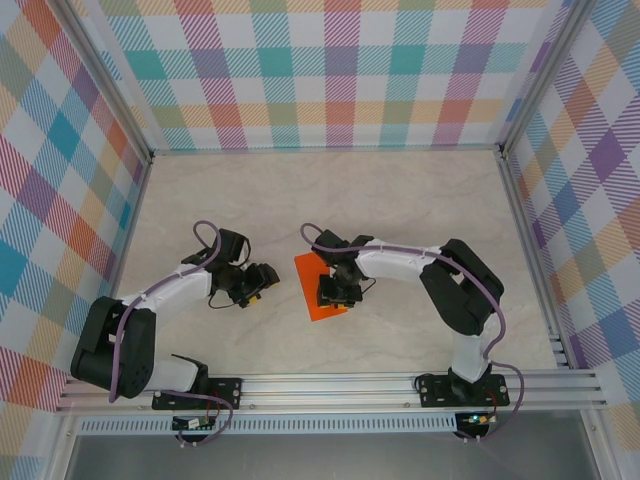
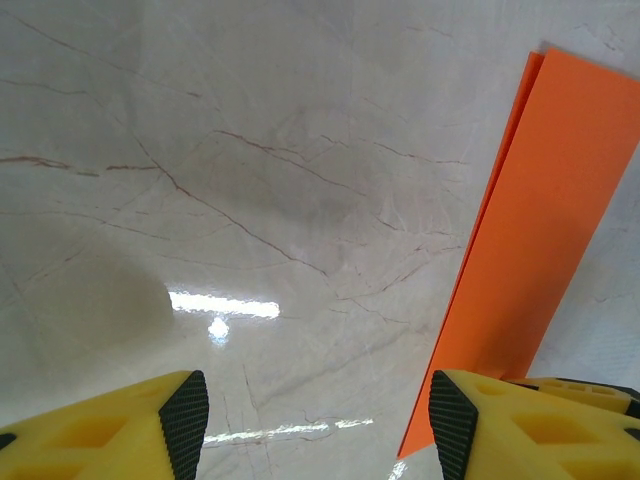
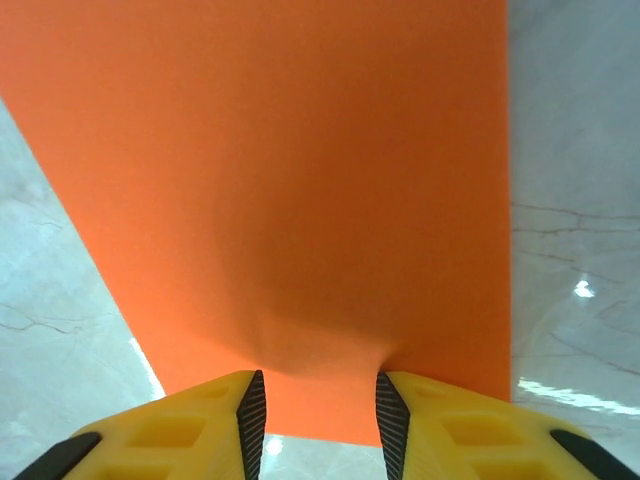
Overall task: Fold a paper plane with a square sheet of paper (pick it up from the middle)
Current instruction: Rotate the paper at the center of the table.
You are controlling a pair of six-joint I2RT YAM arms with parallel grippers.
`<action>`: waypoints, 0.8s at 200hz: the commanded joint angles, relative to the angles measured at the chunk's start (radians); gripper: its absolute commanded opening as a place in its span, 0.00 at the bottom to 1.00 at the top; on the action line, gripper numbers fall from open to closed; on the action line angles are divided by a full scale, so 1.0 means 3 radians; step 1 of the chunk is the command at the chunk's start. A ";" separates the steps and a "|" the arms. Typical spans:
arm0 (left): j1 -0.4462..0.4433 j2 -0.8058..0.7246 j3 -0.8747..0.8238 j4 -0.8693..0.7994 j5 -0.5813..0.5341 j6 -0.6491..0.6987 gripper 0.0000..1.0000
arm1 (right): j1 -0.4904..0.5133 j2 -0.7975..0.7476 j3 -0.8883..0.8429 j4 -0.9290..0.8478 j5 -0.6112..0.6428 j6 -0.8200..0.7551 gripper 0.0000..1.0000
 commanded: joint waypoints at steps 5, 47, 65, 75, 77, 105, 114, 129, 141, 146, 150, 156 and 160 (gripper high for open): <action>-0.0032 -0.0011 -0.0040 -0.0019 -0.0074 -0.0048 0.63 | 0.0085 0.0202 -0.0131 0.0288 -0.0389 0.0400 0.37; -0.0036 -0.0110 -0.0068 -0.0014 -0.0019 -0.0052 0.63 | 0.0086 0.0081 -0.0052 0.0515 -0.0328 0.0601 0.37; -0.0056 -0.0139 -0.0096 0.0024 0.0086 -0.0056 0.62 | 0.0085 -0.0105 0.0042 0.0366 -0.0052 0.0420 0.37; -0.0076 -0.0150 -0.0109 0.0057 0.0137 -0.0056 0.62 | 0.0081 -0.0163 0.0084 0.0266 0.0115 0.0326 0.38; -0.0080 -0.0151 -0.0111 0.0067 0.0148 -0.0057 0.62 | 0.0084 -0.0172 0.0092 0.0251 0.0142 0.0302 0.38; -0.0165 -0.0135 -0.0152 0.0178 0.0274 -0.0109 0.61 | 0.0042 -0.0082 0.0246 0.0095 0.0391 0.0092 0.38; -0.0194 -0.0118 -0.0160 0.0216 0.0299 -0.0134 0.61 | 0.0030 -0.0033 0.0277 0.0137 0.0383 0.0054 0.38; -0.0245 -0.0083 -0.0160 0.0265 0.0342 -0.0165 0.60 | 0.0014 0.0079 0.0379 0.0120 0.0394 0.0030 0.38; -0.0286 -0.0052 -0.0155 0.0298 0.0378 -0.0196 0.60 | 0.0002 0.0153 0.0420 0.0113 0.0435 0.0034 0.38; -0.0303 -0.0045 -0.0159 0.0309 0.0386 -0.0202 0.60 | -0.0007 0.0179 0.0428 0.0113 0.0455 0.0039 0.39; -0.0318 -0.0033 -0.0155 0.0315 0.0391 -0.0215 0.60 | -0.0014 0.0199 0.0430 0.0117 0.0469 0.0042 0.39; -0.0340 -0.0016 -0.0155 0.0324 0.0394 -0.0219 0.60 | -0.0025 0.0224 0.0431 0.0115 0.0487 0.0049 0.40; -0.0352 -0.0009 -0.0152 0.0325 0.0395 -0.0229 0.60 | -0.0039 0.0242 0.0431 0.0118 0.0488 0.0055 0.40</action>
